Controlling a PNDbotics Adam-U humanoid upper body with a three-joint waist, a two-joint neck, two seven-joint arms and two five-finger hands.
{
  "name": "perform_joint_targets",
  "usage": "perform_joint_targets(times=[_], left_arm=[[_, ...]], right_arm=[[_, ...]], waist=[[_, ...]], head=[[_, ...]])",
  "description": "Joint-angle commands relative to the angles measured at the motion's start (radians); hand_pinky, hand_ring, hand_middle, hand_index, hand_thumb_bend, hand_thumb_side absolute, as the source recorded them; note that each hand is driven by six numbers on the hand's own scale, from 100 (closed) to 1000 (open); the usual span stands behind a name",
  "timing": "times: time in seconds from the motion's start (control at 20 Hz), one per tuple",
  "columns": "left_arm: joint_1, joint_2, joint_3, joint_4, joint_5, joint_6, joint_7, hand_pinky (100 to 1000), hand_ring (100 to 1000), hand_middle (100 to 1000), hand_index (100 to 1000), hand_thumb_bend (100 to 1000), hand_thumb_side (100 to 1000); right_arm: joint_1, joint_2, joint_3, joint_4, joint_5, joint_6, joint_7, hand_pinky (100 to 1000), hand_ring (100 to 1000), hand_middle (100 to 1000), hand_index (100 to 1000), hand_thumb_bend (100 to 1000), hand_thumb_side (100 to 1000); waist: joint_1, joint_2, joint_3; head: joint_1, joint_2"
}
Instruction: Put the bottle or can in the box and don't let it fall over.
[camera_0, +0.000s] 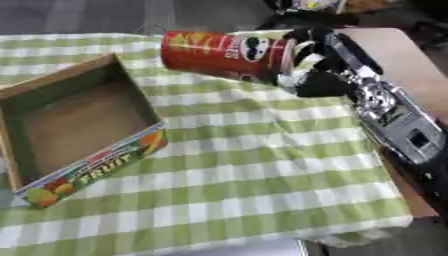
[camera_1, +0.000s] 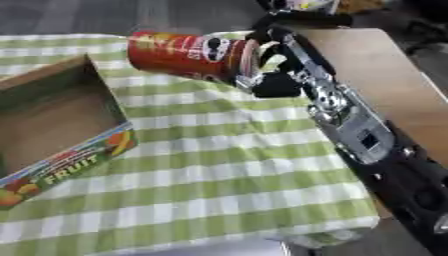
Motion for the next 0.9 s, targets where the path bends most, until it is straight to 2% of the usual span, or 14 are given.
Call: perform_joint_targets(times=[0.05,0.6,0.65,0.7,0.9], left_arm=[[-0.012,0.029,0.014,-0.017,-0.006,-0.001,0.004,609,614,546,706,100,674],[-0.013,0.032,0.017,-0.018,-0.010,-0.002,0.006,609,613,546,706,100,673],[-0.013,0.033,0.017,-0.018,-0.011,-0.002,0.007,609,614,547,706,100,674],[-0.013,0.033,0.018,-0.019,-0.013,-0.002,0.008,609,613,547,706,100,674],[-0.016,0.033,0.019,-0.022,-0.016,-0.003,0.009,609,613,547,706,100,674]], right_arm=[[-0.032,-0.039,-0.018,-0.047,-0.016,-0.001,-0.006,100,100,100,189,405,100],[-0.141,-0.037,0.015,-0.125,-0.053,0.018,0.045,100,100,100,190,397,100],[-0.151,-0.035,0.020,-0.128,-0.053,0.021,0.054,100,100,100,190,451,100],[-0.161,-0.032,0.027,-0.131,-0.053,0.026,0.062,100,100,100,190,397,100],[-0.194,-0.008,0.049,-0.117,-0.046,0.041,0.086,100,100,100,190,396,100]], waist=[[0.015,-0.009,-0.001],[0.008,-0.015,0.009],[0.007,-0.016,0.011],[0.005,-0.016,0.013],[0.001,-0.017,0.024]], head=[[0.000,-0.013],[-0.004,-0.012],[-0.004,-0.012],[-0.005,-0.011],[-0.007,-0.012]])
